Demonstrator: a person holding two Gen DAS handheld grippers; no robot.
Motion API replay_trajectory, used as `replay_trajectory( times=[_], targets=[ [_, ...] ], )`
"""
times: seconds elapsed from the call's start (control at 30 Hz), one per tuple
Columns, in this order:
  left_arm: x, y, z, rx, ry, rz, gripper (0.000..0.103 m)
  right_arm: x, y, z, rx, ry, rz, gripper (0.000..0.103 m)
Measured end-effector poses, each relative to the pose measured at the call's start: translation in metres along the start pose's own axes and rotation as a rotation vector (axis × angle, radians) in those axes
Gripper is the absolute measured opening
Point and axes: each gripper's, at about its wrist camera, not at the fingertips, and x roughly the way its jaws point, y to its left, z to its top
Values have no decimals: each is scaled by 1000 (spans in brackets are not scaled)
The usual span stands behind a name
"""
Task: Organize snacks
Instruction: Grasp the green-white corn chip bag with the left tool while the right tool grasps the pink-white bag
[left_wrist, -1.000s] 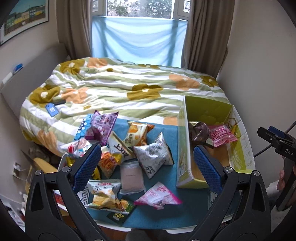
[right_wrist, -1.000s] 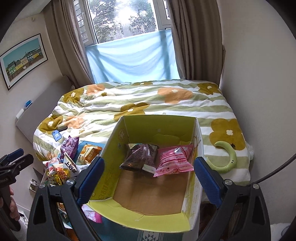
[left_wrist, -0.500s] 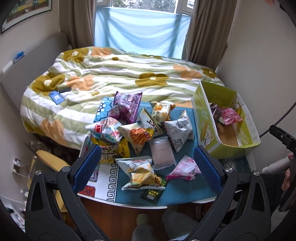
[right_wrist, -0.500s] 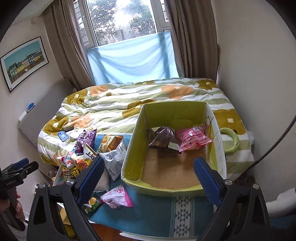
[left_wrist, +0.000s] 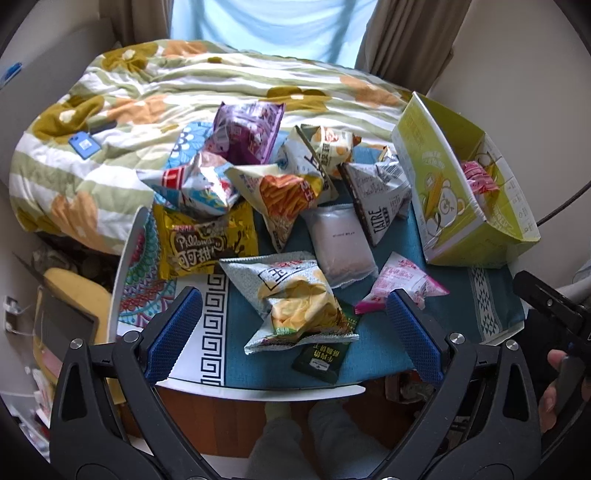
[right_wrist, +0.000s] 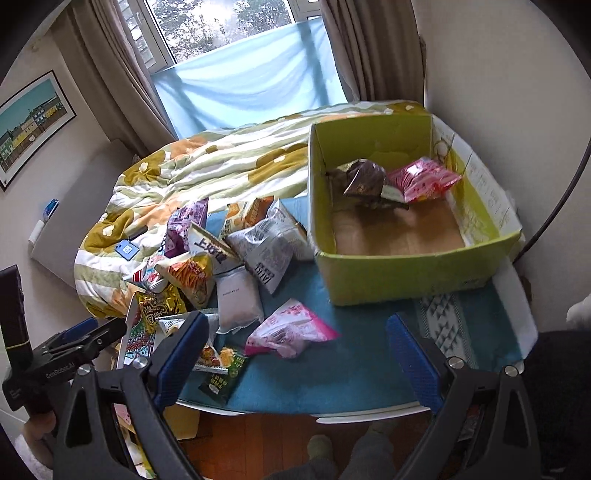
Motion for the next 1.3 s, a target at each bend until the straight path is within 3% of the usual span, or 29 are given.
replay_trajectory(
  times=[0.27,0.53,0.67,0.73,1.03,1.3],
  targets=[
    [68,7,-16,-32,51,-9,99,81,2,-37,108,98,12,96],
    [105,6,-14,-24,96,-20,98,121,4,-47,154,120,21,96],
    [113,9,-15,-23,111,-39,93,138,2,-48,200,142,57,96],
    [114,11,-15,-21,117,-49,85,145,1,-50,208,154,65,96],
    [114,15,-22,7,128,-72,65,159,3,-47,170,168,23,96],
    [102,21,-28,6,121,-69,62,163,8,-49,120,165,-10,88]
  ],
)
